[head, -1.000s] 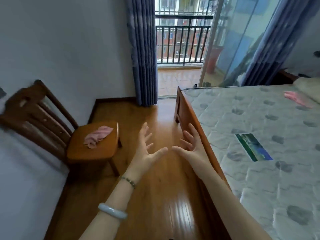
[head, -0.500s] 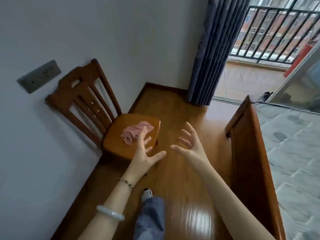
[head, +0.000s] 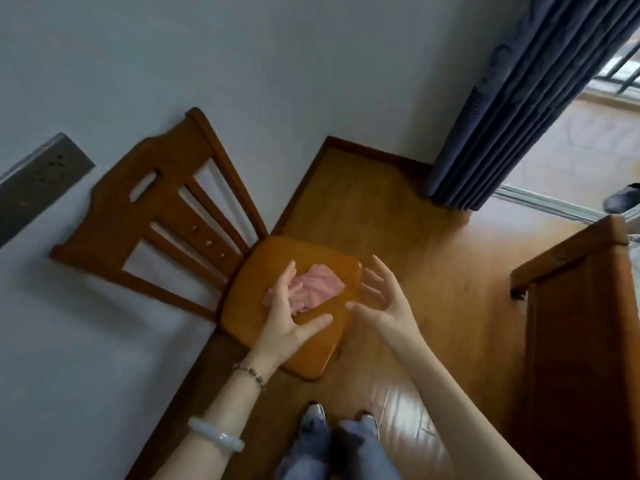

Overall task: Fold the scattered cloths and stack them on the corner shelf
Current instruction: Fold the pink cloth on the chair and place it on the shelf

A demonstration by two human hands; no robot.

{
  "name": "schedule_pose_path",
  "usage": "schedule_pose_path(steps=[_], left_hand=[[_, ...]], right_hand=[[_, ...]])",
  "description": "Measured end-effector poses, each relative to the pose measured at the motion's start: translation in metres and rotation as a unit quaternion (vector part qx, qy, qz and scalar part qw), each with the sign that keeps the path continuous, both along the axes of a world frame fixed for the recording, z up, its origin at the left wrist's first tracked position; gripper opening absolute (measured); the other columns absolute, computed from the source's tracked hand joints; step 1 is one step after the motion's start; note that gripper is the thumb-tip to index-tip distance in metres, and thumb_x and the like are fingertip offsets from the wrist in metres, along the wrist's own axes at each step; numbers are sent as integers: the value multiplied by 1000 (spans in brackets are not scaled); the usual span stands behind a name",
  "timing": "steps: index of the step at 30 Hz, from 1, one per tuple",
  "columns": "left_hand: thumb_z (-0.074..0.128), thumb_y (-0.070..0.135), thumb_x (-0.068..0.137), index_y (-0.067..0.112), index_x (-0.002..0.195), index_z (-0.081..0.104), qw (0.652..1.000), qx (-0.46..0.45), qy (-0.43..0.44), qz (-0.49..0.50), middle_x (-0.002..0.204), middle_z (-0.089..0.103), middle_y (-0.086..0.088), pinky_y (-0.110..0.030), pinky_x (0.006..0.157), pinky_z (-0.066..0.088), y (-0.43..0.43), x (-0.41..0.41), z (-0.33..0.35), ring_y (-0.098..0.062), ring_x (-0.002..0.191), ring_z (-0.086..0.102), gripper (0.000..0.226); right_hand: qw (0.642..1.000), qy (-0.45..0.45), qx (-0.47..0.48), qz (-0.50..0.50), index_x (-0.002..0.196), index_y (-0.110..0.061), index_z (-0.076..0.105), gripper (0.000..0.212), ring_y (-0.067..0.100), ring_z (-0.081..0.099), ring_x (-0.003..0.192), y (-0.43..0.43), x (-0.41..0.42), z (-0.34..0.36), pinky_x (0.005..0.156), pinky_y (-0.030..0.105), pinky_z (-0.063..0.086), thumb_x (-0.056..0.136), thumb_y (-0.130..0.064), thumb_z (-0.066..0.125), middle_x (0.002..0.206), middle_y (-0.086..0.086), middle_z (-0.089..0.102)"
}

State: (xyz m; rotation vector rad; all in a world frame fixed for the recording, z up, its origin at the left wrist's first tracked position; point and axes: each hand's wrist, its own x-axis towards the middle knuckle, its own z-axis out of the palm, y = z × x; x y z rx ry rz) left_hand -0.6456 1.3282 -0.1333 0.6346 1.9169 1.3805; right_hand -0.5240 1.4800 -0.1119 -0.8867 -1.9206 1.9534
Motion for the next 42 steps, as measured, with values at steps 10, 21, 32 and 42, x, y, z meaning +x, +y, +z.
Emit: schedule_pose_path(steps=[10, 21, 32, 42], left_hand=[[80, 38, 68, 38, 148, 11, 991, -85, -51, 90, 154, 22, 3, -15, 85, 44, 42, -82, -122, -8, 131, 35, 105], [79, 32, 75, 13, 124, 48, 962, -235, 75, 118, 113, 53, 2, -26, 77, 49, 63, -100, -301, -13, 102, 54, 61], [65, 23, 87, 18, 99, 49, 895, -379, 153, 179, 97, 56, 0, -15, 52, 31, 57, -93, -361, -15, 84, 54, 21], [55, 19, 94, 17, 111, 60, 900, -354, 149, 207, 107, 58, -2, -21, 59, 52, 19, -112, -318, -12, 76, 61, 18]], right_hand=[[992, -68, -40, 102, 139, -31, 37, 73, 0, 54, 116, 72, -111, -125, 84, 15, 51, 82, -1, 70, 127, -13, 50], [959, -198, 84, 186, 130, -18, 54, 55, 13, 58, 110, 118, -139, -312, 92, 26, 51, 80, -3, 72, 123, 0, 60], [769, -239, 421, 416, 112, -7, 64, 46, 39, 55, 98, 112, -148, -406, 77, 46, 53, 68, 5, 71, 114, 18, 57], [812, -253, 385, 358, 97, 0, 59, 15, 31, 51, 94, 111, -170, -395, 68, 40, 49, 85, -10, 59, 104, 14, 55]])
